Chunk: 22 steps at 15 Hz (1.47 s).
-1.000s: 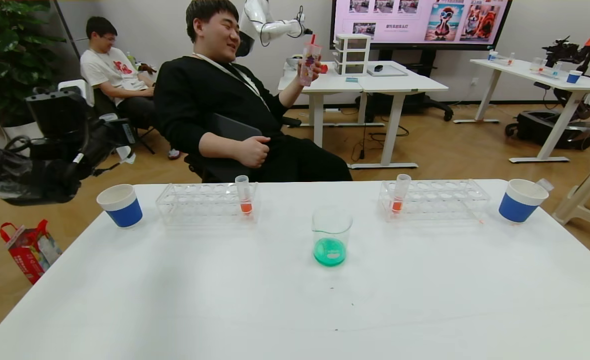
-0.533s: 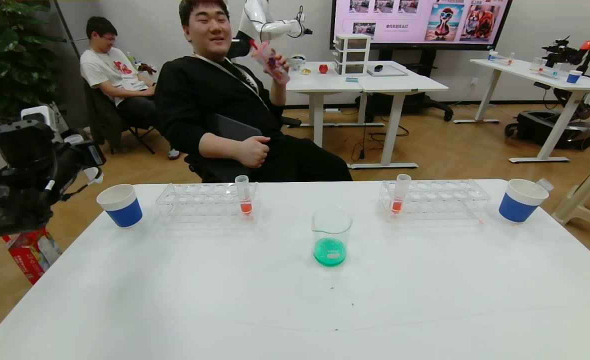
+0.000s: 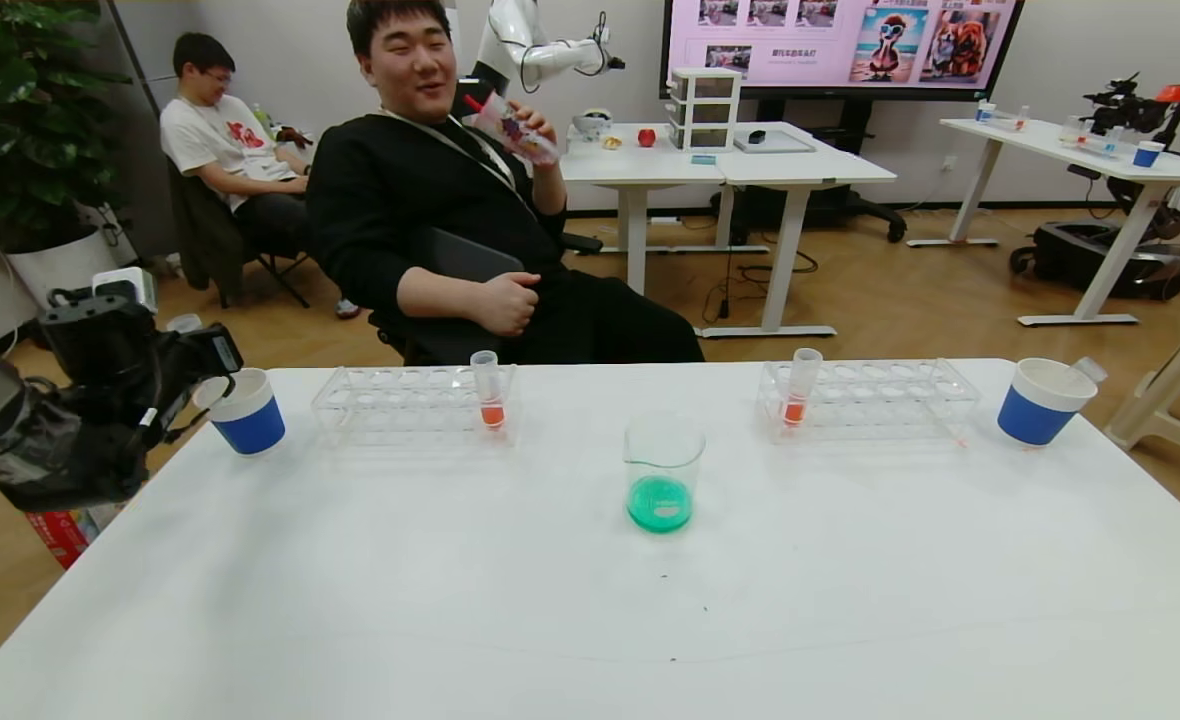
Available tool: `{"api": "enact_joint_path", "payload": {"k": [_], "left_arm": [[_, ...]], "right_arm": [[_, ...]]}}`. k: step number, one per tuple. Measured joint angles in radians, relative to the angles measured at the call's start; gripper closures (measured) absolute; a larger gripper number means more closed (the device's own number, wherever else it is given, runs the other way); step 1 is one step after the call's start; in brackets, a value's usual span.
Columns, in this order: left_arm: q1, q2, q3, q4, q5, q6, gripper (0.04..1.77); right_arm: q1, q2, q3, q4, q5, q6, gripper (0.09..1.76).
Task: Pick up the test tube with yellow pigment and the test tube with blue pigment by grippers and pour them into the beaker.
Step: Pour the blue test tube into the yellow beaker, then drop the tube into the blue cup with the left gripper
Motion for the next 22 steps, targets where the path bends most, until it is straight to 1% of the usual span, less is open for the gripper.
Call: {"api": "enact_joint_path", "payload": {"k": [2,6,7,8,10,11,12,16,18,20,22], "left_arm": [[-0.002,0.054,0.004,-0.098,0.001,0.001,1.30],[-0.013,0.112,0.016,-0.113,0.002,0.004,1.30],[-0.013,0.116,0.016,-0.117,0.002,0.005,1.21],[-0.014,0.117,0.016,-0.120,0.002,0.005,0.98],[-0.014,0.116,0.017,-0.119,0.002,0.005,0.27],[-0.013,0.114,0.018,-0.117,0.002,0.005,0.09],[-0.013,0.112,0.019,-0.116,0.002,0.004,0.06],[-0.014,0.073,0.017,-0.102,0.000,0.003,0.06],[-0.034,0.025,-0.003,-0.041,-0.005,0.002,0.06],[-0.091,-0.038,-0.030,0.056,-0.007,-0.006,0.06],[-0.178,-0.081,-0.051,0.086,-0.004,-0.008,0.06]], "right_arm": [[0.000,0.000,0.000,0.000,0.000,0.000,0.11],[0.000,0.000,0.000,0.000,0.000,0.000,0.11],[0.000,0.000,0.000,0.000,0.000,0.000,0.11],[0.000,0.000,0.000,0.000,0.000,0.000,0.11],[0.000,0.000,0.000,0.000,0.000,0.000,0.11],[0.000,0.000,0.000,0.000,0.000,0.000,0.11],[0.000,0.000,0.000,0.000,0.000,0.000,0.11],[0.000,0.000,0.000,0.000,0.000,0.000,0.11],[0.000,0.000,0.000,0.000,0.000,0.000,0.11],[0.000,0.000,0.000,0.000,0.000,0.000,0.11],[0.000,0.000,0.000,0.000,0.000,0.000,0.11]]}}
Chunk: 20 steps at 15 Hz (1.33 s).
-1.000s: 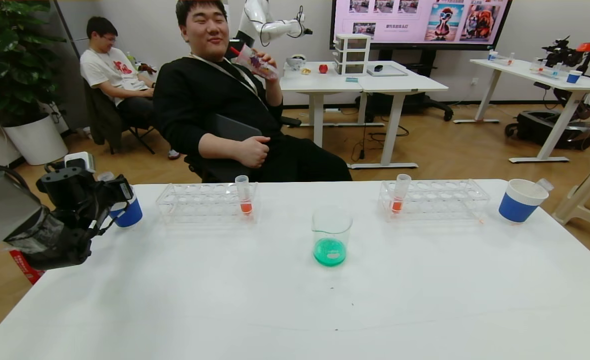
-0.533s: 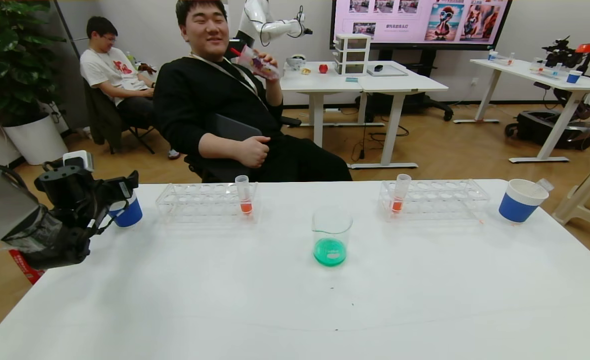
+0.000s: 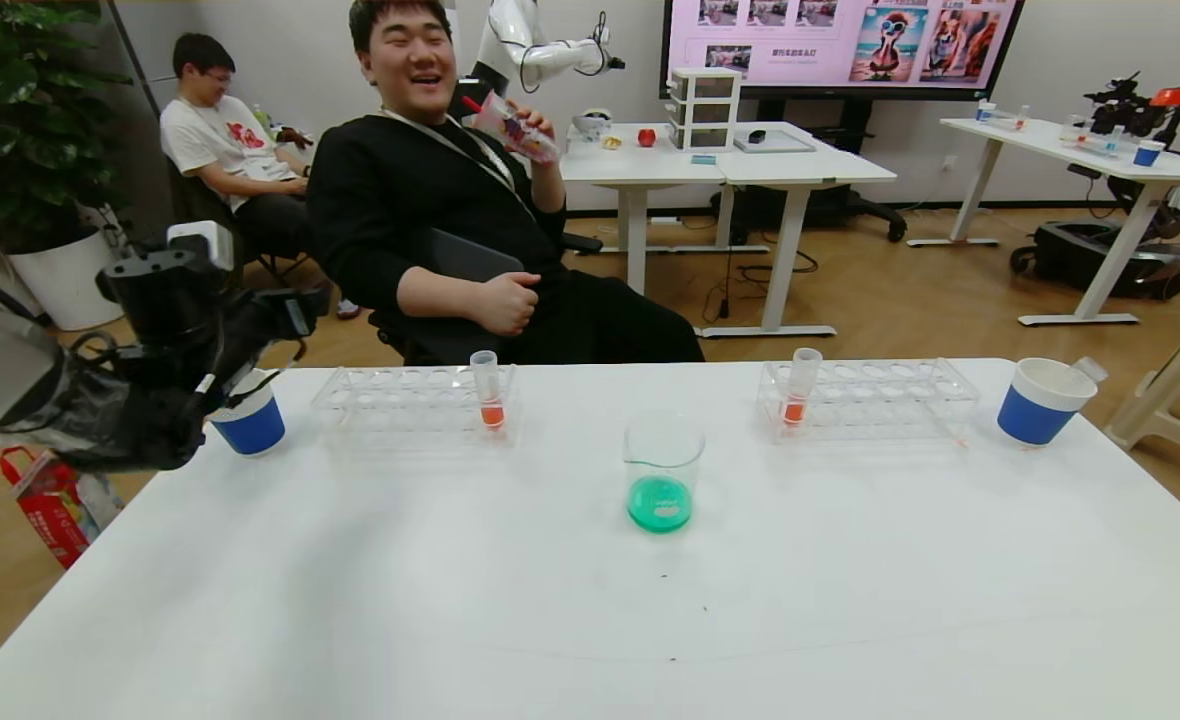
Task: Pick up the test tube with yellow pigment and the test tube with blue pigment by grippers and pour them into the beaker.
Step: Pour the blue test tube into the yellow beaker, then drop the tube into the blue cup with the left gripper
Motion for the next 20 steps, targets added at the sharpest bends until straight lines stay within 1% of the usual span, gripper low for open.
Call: {"api": "enact_joint_path", "payload": {"k": [4,6,8,10,12,14,16,18,19,20], "left_arm": [[-0.176,-0.039,-0.036,0.020,0.008,0.003,0.06],[-0.220,-0.071,-0.037,0.037,0.014,0.013,0.06],[-0.236,-0.123,-0.037,0.068,0.043,0.033,0.06],[-0.239,-0.203,-0.037,0.126,0.066,0.053,0.06],[-0.231,-0.306,-0.019,0.176,0.073,0.067,0.06],[-0.216,-0.420,0.029,0.203,0.074,0.086,0.06],[-0.187,-0.542,0.105,0.216,0.071,0.110,0.06],[-0.145,-0.668,0.188,0.220,0.051,0.120,0.06],[-0.120,-0.729,0.227,0.221,0.023,0.122,0.06],[-0.094,-0.795,0.270,0.221,-0.020,0.123,0.06]], "right_arm": [[0.000,0.000,0.000,0.000,0.000,0.000,0.11],[0.000,0.000,0.000,0.000,0.000,0.000,0.11],[0.000,0.000,0.000,0.000,0.000,0.000,0.11],[0.000,0.000,0.000,0.000,0.000,0.000,0.11],[0.000,0.000,0.000,0.000,0.000,0.000,0.11],[0.000,0.000,0.000,0.000,0.000,0.000,0.11],[0.000,0.000,0.000,0.000,0.000,0.000,0.11],[0.000,0.000,0.000,0.000,0.000,0.000,0.11],[0.000,0.000,0.000,0.000,0.000,0.000,0.11],[0.000,0.000,0.000,0.000,0.000,0.000,0.11]]}}
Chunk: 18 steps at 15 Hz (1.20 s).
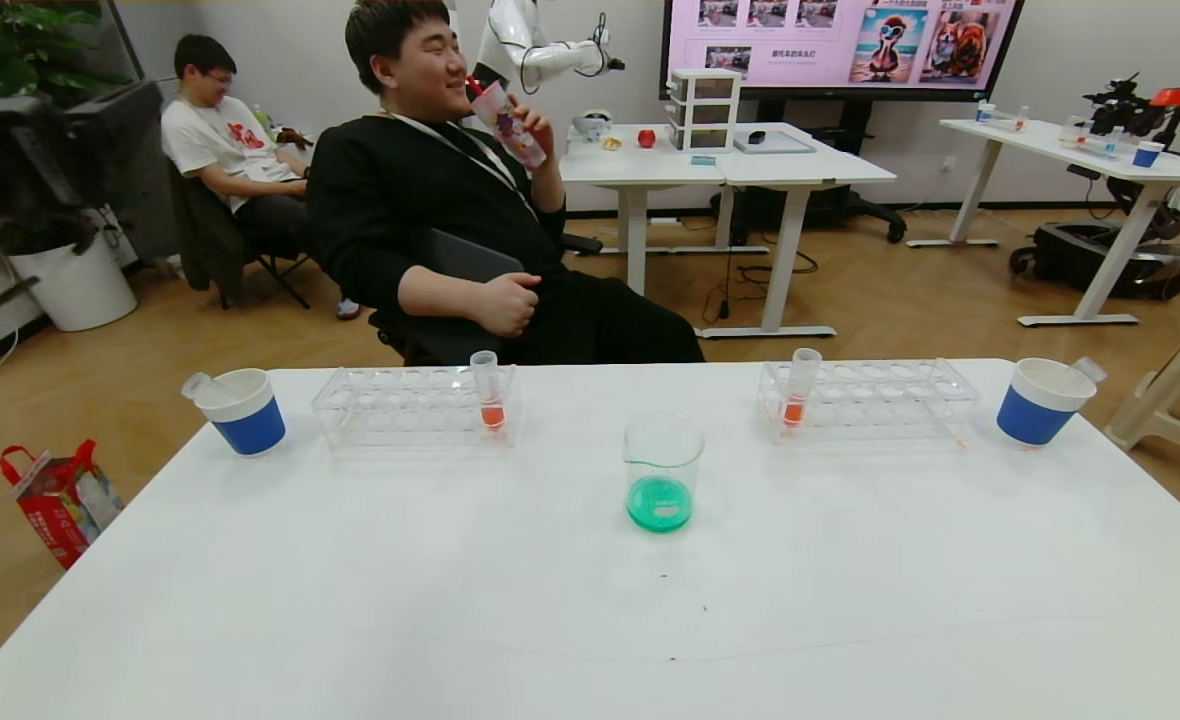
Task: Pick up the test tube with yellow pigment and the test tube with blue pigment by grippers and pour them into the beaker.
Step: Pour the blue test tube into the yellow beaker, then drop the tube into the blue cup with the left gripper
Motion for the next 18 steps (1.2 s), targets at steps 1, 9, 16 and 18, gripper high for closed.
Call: {"api": "enact_joint_path", "payload": {"k": [1,9,16,18], "left_arm": [[0.022,-0.063,0.040,0.002,-0.039,0.000,0.06],[0.064,-0.618,0.303,0.249,-0.127,-0.034,0.06],[-0.001,-1.166,0.439,0.530,-0.127,-0.045,0.06],[-0.008,-1.268,0.533,0.529,-0.127,-0.024,0.06]], "right_arm": [[0.000,0.000,0.000,0.000,0.000,0.000,0.11],[0.000,0.000,0.000,0.000,0.000,0.000,0.11],[0.000,0.000,0.000,0.000,0.000,0.000,0.11],[0.000,0.000,0.000,0.000,0.000,0.000,0.11]]}}
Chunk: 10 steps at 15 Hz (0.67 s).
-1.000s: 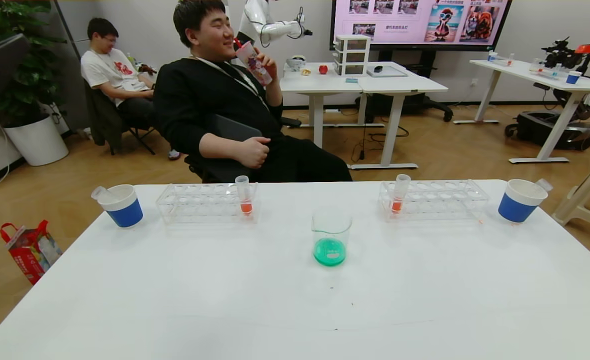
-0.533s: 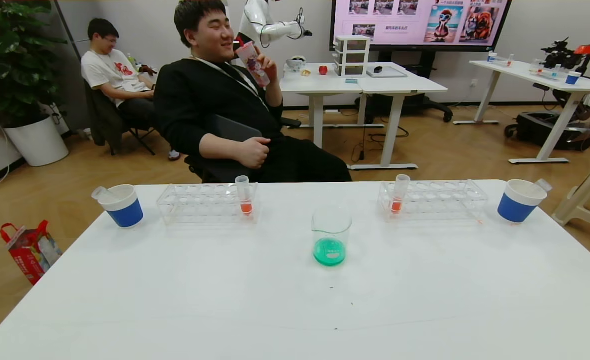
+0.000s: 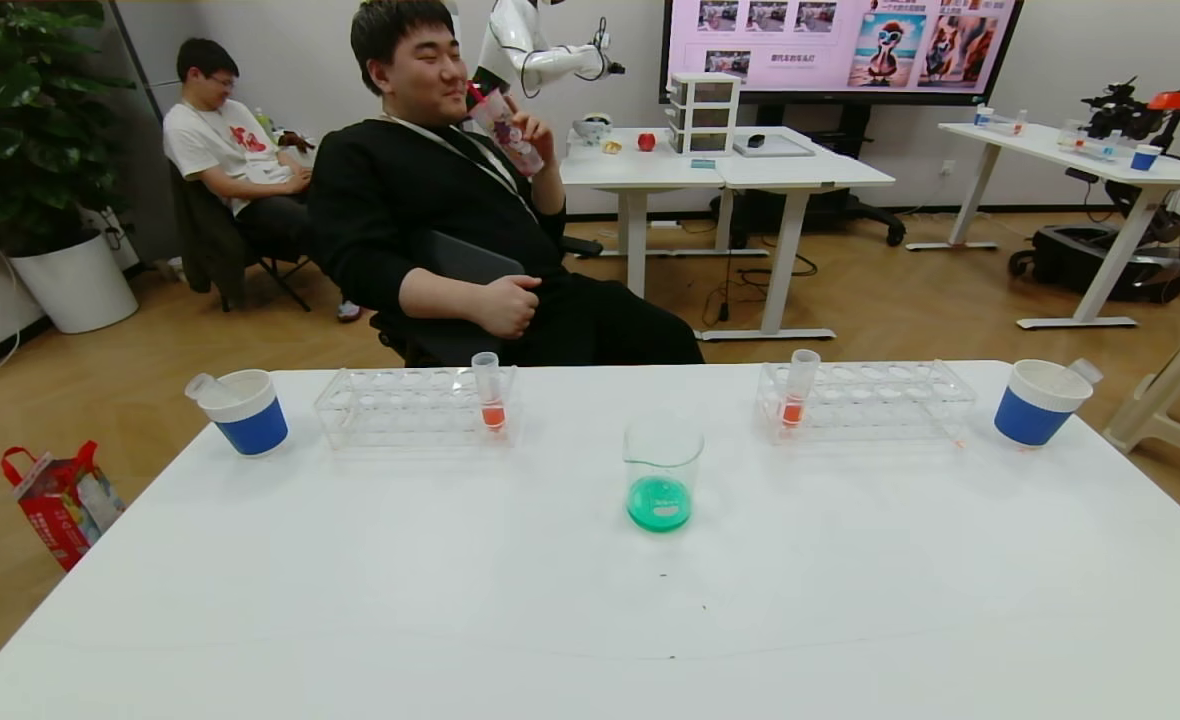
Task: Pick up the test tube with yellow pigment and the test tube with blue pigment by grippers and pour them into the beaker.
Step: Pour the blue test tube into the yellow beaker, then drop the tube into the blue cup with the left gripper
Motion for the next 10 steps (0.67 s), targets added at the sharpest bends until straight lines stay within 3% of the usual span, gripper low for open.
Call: {"api": "enact_joint_path", "payload": {"k": [3,5,7,10], "left_arm": [[-0.002,-0.063,0.217,-0.009,0.004,0.005,0.06],[-0.003,-0.078,0.335,0.128,0.006,0.007,0.06],[-0.003,-0.083,0.365,0.267,0.007,0.024,0.06],[-0.004,-0.085,0.376,0.256,0.013,0.026,0.06]], "right_arm": [[0.000,0.000,0.000,0.000,0.000,0.000,0.11],[0.000,0.000,0.000,0.000,0.000,0.000,0.11],[0.000,0.000,0.000,0.000,0.000,0.000,0.11],[0.000,0.000,0.000,0.000,0.000,0.000,0.11]]}}
